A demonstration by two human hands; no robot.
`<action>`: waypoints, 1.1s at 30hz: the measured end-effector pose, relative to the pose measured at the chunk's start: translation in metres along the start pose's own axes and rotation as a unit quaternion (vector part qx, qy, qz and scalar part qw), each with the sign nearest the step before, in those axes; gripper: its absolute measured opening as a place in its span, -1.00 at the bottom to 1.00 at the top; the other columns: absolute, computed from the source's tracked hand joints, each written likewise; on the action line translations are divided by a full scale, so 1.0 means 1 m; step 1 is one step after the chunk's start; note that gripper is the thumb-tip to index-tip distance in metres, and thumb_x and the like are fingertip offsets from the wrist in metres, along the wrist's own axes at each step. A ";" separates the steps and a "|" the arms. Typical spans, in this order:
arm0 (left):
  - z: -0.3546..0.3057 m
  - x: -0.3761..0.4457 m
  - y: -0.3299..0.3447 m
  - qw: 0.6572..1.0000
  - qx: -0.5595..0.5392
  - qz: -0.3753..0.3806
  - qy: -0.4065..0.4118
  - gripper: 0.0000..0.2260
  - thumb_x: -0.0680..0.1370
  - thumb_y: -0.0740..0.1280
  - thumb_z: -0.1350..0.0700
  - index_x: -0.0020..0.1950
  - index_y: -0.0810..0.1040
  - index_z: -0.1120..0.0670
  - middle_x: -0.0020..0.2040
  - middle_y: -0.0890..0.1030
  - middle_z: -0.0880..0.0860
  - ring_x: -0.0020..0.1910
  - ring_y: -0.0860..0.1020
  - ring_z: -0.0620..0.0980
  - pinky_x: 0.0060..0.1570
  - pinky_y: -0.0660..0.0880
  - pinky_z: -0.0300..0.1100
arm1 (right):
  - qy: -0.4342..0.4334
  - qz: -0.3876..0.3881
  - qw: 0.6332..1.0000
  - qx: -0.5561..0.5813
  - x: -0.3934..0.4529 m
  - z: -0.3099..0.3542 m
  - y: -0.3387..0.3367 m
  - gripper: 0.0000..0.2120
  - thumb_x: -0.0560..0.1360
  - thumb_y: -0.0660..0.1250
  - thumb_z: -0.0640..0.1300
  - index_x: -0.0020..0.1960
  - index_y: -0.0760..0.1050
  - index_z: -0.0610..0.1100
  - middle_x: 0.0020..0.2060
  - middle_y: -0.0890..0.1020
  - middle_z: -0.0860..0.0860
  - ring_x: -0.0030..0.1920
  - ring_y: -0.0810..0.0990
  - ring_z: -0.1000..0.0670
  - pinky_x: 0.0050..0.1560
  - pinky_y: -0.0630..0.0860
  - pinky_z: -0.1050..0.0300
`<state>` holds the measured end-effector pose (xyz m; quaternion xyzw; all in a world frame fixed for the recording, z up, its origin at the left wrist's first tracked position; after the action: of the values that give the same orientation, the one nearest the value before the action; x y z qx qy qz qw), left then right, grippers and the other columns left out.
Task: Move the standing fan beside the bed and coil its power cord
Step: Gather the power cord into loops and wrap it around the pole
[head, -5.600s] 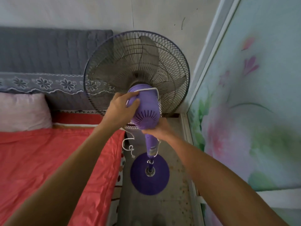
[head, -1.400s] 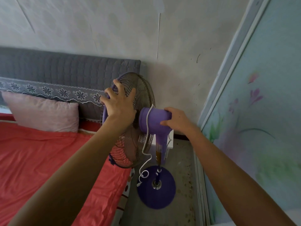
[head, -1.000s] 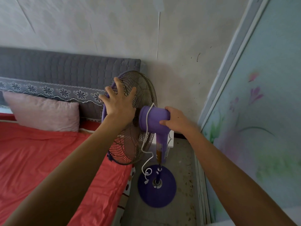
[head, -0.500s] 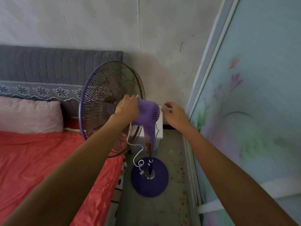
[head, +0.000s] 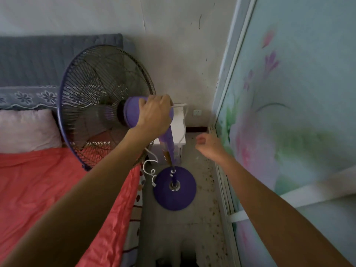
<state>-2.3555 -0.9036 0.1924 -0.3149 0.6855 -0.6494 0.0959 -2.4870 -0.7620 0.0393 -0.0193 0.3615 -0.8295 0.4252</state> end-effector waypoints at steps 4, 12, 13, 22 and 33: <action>-0.008 -0.018 0.008 0.990 -0.139 -0.014 0.011 -0.78 0.49 0.22 0.37 0.08 0.50 0.16 -0.24 0.51 -0.02 -0.28 0.44 0.04 -0.13 0.27 -0.14 | 0.008 0.031 0.999 0.010 0.002 -0.018 0.016 -0.38 0.44 0.40 -0.20 0.46 0.32 -0.02 0.37 0.49 -0.01 0.26 0.52 -0.02 0.20 0.52 0.05; 0.004 -0.055 0.035 0.941 -0.334 -0.007 -0.050 -0.87 0.60 0.16 0.33 0.01 0.50 0.20 -0.38 0.48 -0.07 -0.42 0.45 -0.20 -0.35 0.37 -0.36 | -0.048 0.091 0.991 0.089 0.003 -0.022 0.070 -0.91 0.59 0.30 0.03 0.01 0.48 0.24 0.11 0.58 0.16 0.10 0.52 0.13 -0.04 0.42 0.24; 0.006 -0.058 0.041 0.938 -0.343 0.004 -0.055 -0.87 0.60 0.16 0.33 0.02 0.50 0.21 -0.37 0.49 -0.06 -0.40 0.45 -0.17 -0.32 0.39 -0.28 | -0.032 0.092 0.990 0.103 -0.001 -0.028 0.074 -0.94 0.61 0.27 0.00 0.01 0.50 0.15 0.07 0.61 0.12 0.09 0.55 0.11 0.06 0.48 0.15; 0.022 -0.088 0.144 0.909 -0.380 0.114 -0.128 -0.90 0.64 0.13 0.26 0.05 0.43 0.14 -0.32 0.52 0.02 -0.47 0.51 -0.16 -0.49 0.44 -0.30 | 0.080 0.040 0.993 0.075 -0.054 -0.113 0.095 -0.77 0.65 0.18 -0.01 -0.02 0.54 -0.11 -0.18 0.65 0.08 -0.17 0.59 0.12 -0.17 0.41 0.26; 0.045 -0.112 0.321 0.718 -0.527 0.188 -0.414 -0.76 0.67 0.13 0.20 -0.14 0.49 0.16 -0.34 0.54 0.11 -0.53 0.52 -0.09 -0.44 0.59 -0.16 | 0.129 0.067 0.985 0.093 -0.026 -0.197 0.151 -0.60 0.66 0.10 0.10 0.41 0.34 -0.06 0.20 0.56 0.05 -0.35 0.63 0.24 -0.33 0.43 0.44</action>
<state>-2.3419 -0.8914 -0.1501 -0.4161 0.8542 0.0435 0.3088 -2.4331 -0.6849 -0.1921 0.1515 0.3350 -0.8246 0.4299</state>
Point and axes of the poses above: each hand's wrist, its own x-axis towards the middle knuckle, its own y-axis out of the palm, z = x × y, the point moved 3 cm from there along x, towards the middle knuckle
